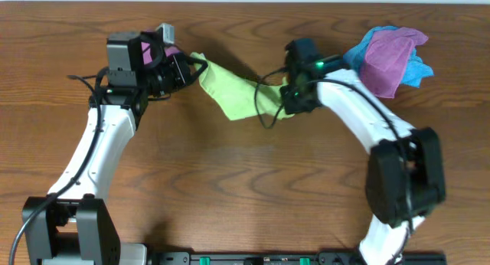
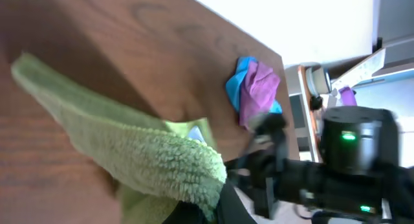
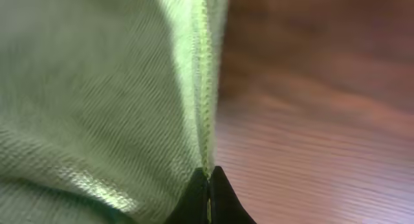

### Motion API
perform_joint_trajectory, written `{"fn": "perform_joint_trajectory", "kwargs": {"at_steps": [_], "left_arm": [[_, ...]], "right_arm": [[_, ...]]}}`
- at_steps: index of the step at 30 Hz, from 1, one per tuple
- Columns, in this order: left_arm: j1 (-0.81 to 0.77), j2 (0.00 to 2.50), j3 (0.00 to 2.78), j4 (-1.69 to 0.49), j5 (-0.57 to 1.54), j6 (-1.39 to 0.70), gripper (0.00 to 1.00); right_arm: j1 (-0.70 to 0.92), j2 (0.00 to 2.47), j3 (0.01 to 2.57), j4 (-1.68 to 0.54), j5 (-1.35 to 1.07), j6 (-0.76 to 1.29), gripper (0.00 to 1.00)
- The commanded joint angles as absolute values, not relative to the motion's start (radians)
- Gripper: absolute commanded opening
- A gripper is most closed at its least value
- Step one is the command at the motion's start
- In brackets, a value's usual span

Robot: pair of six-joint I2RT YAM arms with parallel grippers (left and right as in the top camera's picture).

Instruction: Fold the cloth

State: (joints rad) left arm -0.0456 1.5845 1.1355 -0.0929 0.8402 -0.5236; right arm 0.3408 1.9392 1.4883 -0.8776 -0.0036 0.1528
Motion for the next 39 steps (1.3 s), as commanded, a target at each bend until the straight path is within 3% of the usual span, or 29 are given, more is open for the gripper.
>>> {"fn": "perform_joint_trajectory", "kwargs": {"at_steps": [1,16,17,20,23,28,33,39], "left_arm": [[-0.038,1.588,1.176,-0.089,0.823,-0.519,0.06],[-0.012,1.588,1.213,-0.094,0.814,-0.52,0.06],[-0.012,1.588,1.213,-0.097,0.815,-0.52,0.06],[-0.012,1.588,1.213,-0.102,0.841,-0.52,0.06],[-0.012,1.587,1.213,-0.108,0.857,-0.52,0.06],[-0.012,1.588,1.213,-0.125,0.858,-0.519,0.06],[-0.012,1.588,1.213,-0.145,0.858,-0.516,0.06],[-0.012,1.588,1.213,-0.159,0.855,-0.493,0.06]], "right_arm": [[0.301,1.894,1.5,-0.879,0.031,0.147,0.01],[0.181,1.885,1.5,-0.886,0.094,0.133,0.02],[0.173,1.885,1.5,-0.886,0.094,0.133,0.04],[0.153,1.885,1.5,-0.891,0.094,0.134,0.3],[0.14,1.882,1.501,-0.911,0.093,0.15,0.45],[0.136,1.853,1.502,-0.955,-0.017,0.16,0.5],[0.148,1.843,1.499,-1.011,-0.347,0.127,0.52],[0.238,1.851,1.428,-0.915,-0.583,0.127,0.58]]}}
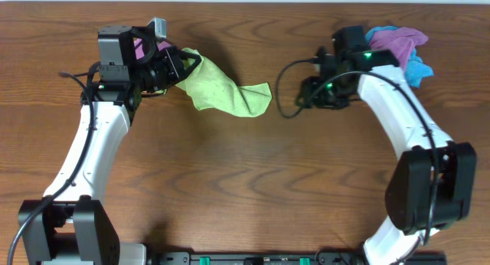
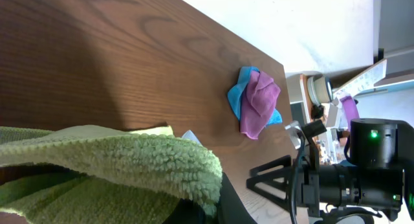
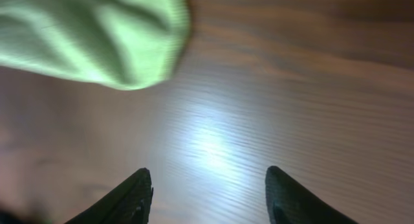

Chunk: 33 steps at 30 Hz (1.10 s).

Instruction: Fold the cloth

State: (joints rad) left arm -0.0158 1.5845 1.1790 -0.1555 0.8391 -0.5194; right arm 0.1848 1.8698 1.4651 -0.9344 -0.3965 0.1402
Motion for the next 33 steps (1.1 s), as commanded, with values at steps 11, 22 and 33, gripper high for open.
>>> {"fn": "perform_joint_trajectory", "kwargs": {"at_steps": [11,22,33], "left_arm": [[-0.057,1.588,1.213,-0.352,0.735,-0.38,0.06],[-0.081,1.588,1.213,-0.657,0.698,-0.171,0.06],[-0.087,1.588,1.213,-0.913,0.678,0.023,0.06]], "right_arm": [[0.403,1.851,1.333,-0.716,-0.515,0.187,0.54],[0.379,1.869,1.333,-0.61,-0.279,0.186,0.57],[0.373,2.022,1.333,-0.488,-0.258,0.215,0.59]]}}
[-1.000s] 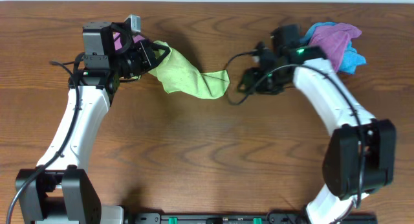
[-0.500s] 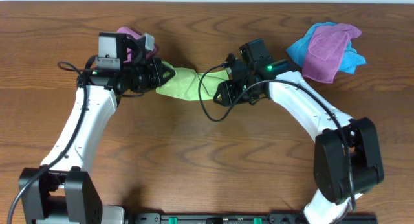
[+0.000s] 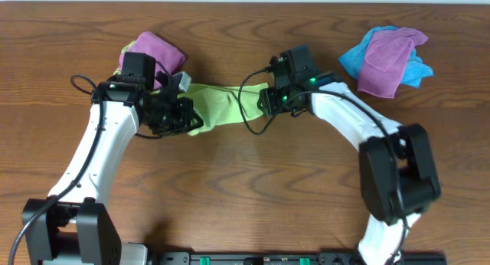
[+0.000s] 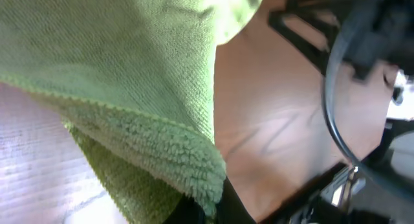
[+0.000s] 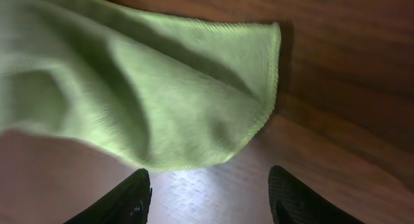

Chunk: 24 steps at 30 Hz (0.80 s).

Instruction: Fold the cloth

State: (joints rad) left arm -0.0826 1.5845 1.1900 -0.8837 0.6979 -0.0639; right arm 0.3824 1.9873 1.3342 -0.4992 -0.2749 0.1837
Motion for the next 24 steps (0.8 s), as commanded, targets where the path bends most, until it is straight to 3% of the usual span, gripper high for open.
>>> {"fn": "perform_joint_trajectory", "kwargs": {"at_steps": [1,20,24], "left_arm": [[-0.087,1.588,1.213,-0.935,0.664,0.032,0.06],[-0.089,1.588,1.213,-1.021,0.646,0.087,0.06],[-0.089,1.588,1.213,-1.021,0.647,0.086,0.06]], "right_arm": [[0.373,2.031,1.333,-0.48,-0.258,0.222,0.59],[0.367,2.101,1.333,-0.332,-0.262,0.293,0.56],[0.367,2.129,1.333,-0.326,-0.272,0.304,0.47]]}}
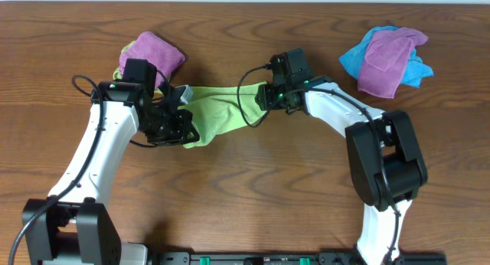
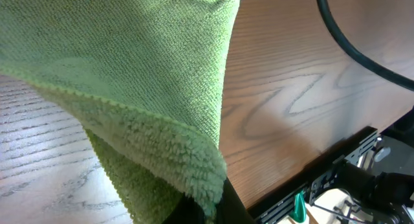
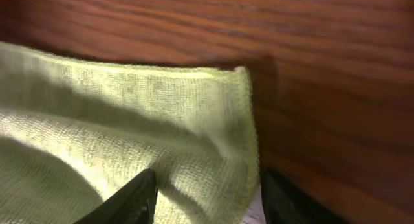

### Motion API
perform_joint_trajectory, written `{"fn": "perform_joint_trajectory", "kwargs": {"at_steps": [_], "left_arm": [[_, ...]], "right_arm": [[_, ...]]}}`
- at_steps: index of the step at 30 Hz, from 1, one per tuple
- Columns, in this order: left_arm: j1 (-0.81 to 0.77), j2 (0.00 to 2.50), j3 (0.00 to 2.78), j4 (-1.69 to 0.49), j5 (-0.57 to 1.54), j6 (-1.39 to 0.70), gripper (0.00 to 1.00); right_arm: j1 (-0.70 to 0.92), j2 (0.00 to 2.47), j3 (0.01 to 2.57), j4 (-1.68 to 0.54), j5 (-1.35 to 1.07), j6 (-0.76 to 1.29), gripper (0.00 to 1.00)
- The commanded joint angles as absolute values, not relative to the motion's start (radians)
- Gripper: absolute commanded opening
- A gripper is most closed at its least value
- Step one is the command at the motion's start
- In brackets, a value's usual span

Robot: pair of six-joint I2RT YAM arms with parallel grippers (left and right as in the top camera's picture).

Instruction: Fold the cloth

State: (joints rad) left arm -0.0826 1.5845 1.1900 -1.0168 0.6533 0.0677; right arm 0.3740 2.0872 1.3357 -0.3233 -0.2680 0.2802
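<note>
A lime-green cloth (image 1: 222, 108) lies stretched across the wooden table between my two grippers. At its left front end my left gripper (image 1: 182, 131) is shut on a bunched edge, which the left wrist view shows as green cloth (image 2: 129, 68) draping away from the left gripper (image 2: 210, 210). My right gripper (image 1: 264, 96) is at the cloth's right end. In the right wrist view its fingers (image 3: 132, 198) stand apart, and the cloth's hemmed corner (image 3: 213, 107) lies between them, with the right gripper (image 3: 210, 204) open.
A magenta cloth (image 1: 153, 52) sits folded at the back left, over a bit of green. A heap of blue and purple cloths (image 1: 387, 54) lies at the back right. The table's front edge (image 1: 245, 253) carries the arm bases.
My right gripper, still open, has closed in on the cloth's right corner, which now lies between its fingers. My left gripper has shifted slightly toward the front with the cloth.
First both grippers were shut on the green cloth, holding it between them. Then the right one was open and off near the right heap while the left held the cloth at the back left. Later the cloth lay on the table, and the right gripper was back at its right end.
</note>
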Motion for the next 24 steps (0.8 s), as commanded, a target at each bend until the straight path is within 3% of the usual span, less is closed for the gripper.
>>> {"fn": "perform_joint_trajectory", "kwargs": {"at_steps": [1,2,3,4,16,24], "left_arm": [[-0.089,1.588,1.213,-1.02,0.647,0.086,0.06],[-0.089,1.588,1.213,-1.02,0.647,0.086,0.06],[-0.089,1.588,1.213,-1.019,0.648,0.086,0.06],[-0.089,1.588,1.213,-1.015,0.649,0.085,0.06],[-0.093,1.588,1.213,-0.801,0.716,-0.081,0.06],[-0.169,1.588,1.213,-0.685,0.721,-0.152,0.06]], "right_arm": [[0.368,2.133,1.333,-0.318,-0.274,0.303,0.4],[0.368,2.133,1.333,-0.308,-0.274,0.303,0.31],[0.368,2.132,1.334,-0.296,-0.275,0.303,0.13],[0.367,2.13,1.34,-0.292,-0.275,0.303,0.01],[0.252,1.901,1.502,-0.394,-0.268,0.259,0.01],[0.206,1.876,1.58,-0.466,-0.244,0.221,0.01]]}}
